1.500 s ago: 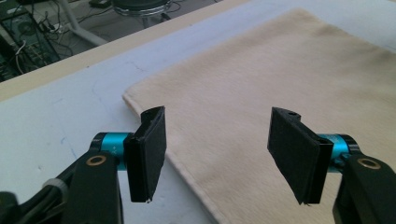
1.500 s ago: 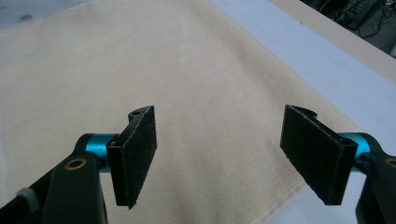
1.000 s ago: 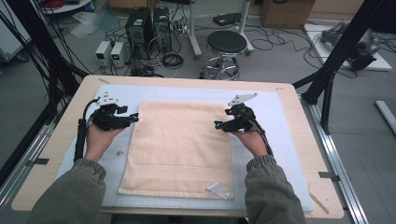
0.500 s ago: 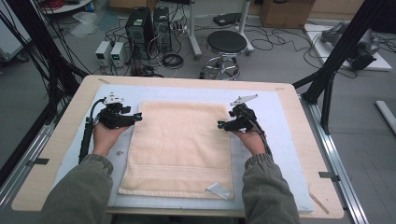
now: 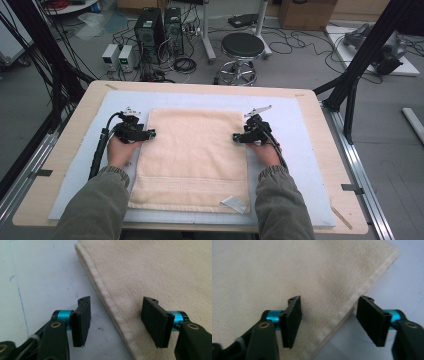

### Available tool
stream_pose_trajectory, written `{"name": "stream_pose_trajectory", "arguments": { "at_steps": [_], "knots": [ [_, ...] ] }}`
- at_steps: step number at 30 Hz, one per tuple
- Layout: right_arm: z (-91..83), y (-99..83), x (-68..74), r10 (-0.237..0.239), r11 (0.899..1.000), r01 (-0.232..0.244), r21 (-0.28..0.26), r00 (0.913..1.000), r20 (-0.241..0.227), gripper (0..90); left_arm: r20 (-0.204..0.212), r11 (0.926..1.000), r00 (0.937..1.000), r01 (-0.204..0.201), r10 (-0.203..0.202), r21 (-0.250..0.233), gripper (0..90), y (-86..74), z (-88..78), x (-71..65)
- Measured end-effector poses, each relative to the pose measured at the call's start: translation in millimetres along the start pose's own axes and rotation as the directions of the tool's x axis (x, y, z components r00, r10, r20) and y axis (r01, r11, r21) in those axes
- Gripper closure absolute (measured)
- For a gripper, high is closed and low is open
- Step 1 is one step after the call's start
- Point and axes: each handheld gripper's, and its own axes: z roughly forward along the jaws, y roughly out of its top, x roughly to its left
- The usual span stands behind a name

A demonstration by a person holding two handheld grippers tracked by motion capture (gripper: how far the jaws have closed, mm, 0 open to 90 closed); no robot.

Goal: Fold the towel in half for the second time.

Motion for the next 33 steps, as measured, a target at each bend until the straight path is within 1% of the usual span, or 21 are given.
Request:
{"name": "stream_pose_trajectory", "arguments": {
  "at_steps": [2,5,7,9,10,11,12,13,15,16,19,20,21,22,25,27,29,30,31,32,33],
  "knots": [
    [-0.4,0.7,1.1,-0.002,1.0,0.002,0.006,0.9998,-0.019,49.2,0.004,1.0,1.0,0.007,-0.007,0.005,48.4,0.5,-0.7,0.6],
    [-0.6,0.6,-0.3,0.017,1.0,-0.017,0.002,0.9994,-0.031,54.8,0.003,0.9997,0.9998,0.022,-0.022,0.009,53.2,1.0,-1.1,0.9],
    [-0.7,0.9,-0.6,0.024,1.0,-0.024,0.002,0.999,-0.039,61.0,0.007,0.9996,0.9996,0.028,-0.028,0.007,57.0,1.0,-1.1,0.9],
    [-0.4,1.4,-0.6,0.026,1.0,-0.026,0.004,0.9977,-0.063,71.3,0.029,0.9993,0.9989,0.037,-0.038,0.003,63.9,0.7,-1.1,1.4],
    [0.0,1.6,-0.3,0.026,1.0,-0.026,0.006,0.9961,-0.085,77.9,0.04,0.9991,0.9983,0.042,-0.042,0.003,68.1,0.6,-1.0,1.5],
    [1.0,2.0,0.5,0.024,1.0,-0.024,0.005,0.9941,-0.106,80.0,0.05,0.9988,0.9975,0.05,-0.05,-0.002,71.1,0.4,-0.5,1.1],
    [1.0,2.5,0.9,0.017,1.0,-0.017,0.006,0.9944,-0.104,80.4,0.073,0.9988,0.9962,0.049,-0.049,0.004,75.5,0.3,-0.7,1.8],
    [0.9,2.4,0.7,0.025,1.0,-0.024,0.005,0.9938,-0.108,80.7,0.078,0.9985,0.9955,0.054,-0.054,0.002,80.8,0.2,-0.4,1.1],
    [0.1,2.2,0.6,0.027,1.0,-0.026,0.009,0.9932,-0.113,81.6,0.079,0.9986,0.9954,0.054,-0.054,0.0,82.0,0.2,-0.7,0.5],
    [-0.2,2.6,0.9,0.019,1.0,-0.018,0.01,0.9936,-0.111,81.9,0.077,0.9988,0.9958,0.049,-0.048,-0.001,82.5,0.4,-1.0,0.1],
    [-3.8,5.0,4.4,-0.016,1.0,0.016,0.008,0.9945,-0.104,82.5,0.059,0.9998,0.998,0.021,-0.02,-0.004,83.3,1.5,-3.6,-2.7],
    [-6.3,6.0,5.1,-0.024,1.0,0.025,0.003,0.9946,-0.1,82.6,0.054,1.0,0.9986,0.002,-0.002,-0.008,83.5,2.3,-5.3,-3.6],
    [-9.3,7.0,5.8,-0.033,0.999,0.032,-0.01,0.9942,-0.103,82.7,0.05,0.9998,0.9987,-0.006,0.007,-0.021,83.6,3.2,-7.2,-5.3],
    [-13.0,8.2,7.0,-0.041,0.999,0.039,-0.022,0.9935,-0.106,82.7,0.054,0.9995,0.9984,-0.016,0.017,-0.029,83.7,4.6,-10.9,-6.0],
    [-27.2,12.4,12.1,-0.082,0.996,0.076,-0.053,0.9889,-0.124,82.7,0.073,0.996,0.9963,-0.041,0.047,-0.08,83.8,8.4,-26.5,-8.5],
    [-38.2,15.0,18.4,-0.111,0.993,0.103,-0.064,0.9842,-0.137,82.7,0.086,0.9921,0.9937,-0.061,0.071,-0.11,83.8,9.0,-40.8,-11.4],
    [-50.9,15.4,27.1,-0.134,0.99,0.124,-0.07,0.9765,-0.169,82.7,0.097,0.9869,0.9897,-0.093,0.106,-0.132,83.8,6.5,-55.6,-14.8],
    [-56.9,14.4,32.2,-0.159,0.986,0.149,-0.07,0.9703,-0.182,82.7,0.107,0.9844,0.9871,-0.104,0.12,-0.142,83.8,3.4,-63.2,-17.2],
    [-63.7,12.2,38.9,-0.176,0.984,0.167,-0.063,0.9673,-0.182,82.7,0.105,0.9806,0.984,-0.128,0.144,-0.149,83.8,-0.8,-70.2,-20.1],
    [-69.9,8.9,44.9,-0.195,0.98,0.187,-0.06,0.9623,-0.189,82.7,0.1,0.9778,0.9817,-0.146,0.162,-0.15,83.8,-6.3,-76.9,-23.1],
    [-75.4,4.3,51.2,-0.208,0.978,0.2,-0.061,0.9585,-0.195,82.7,0.108,0.9755,0.9788,-0.157,0.174,-0.154,83.8,-12.9,-83.2,-25.4]
  ]
}}
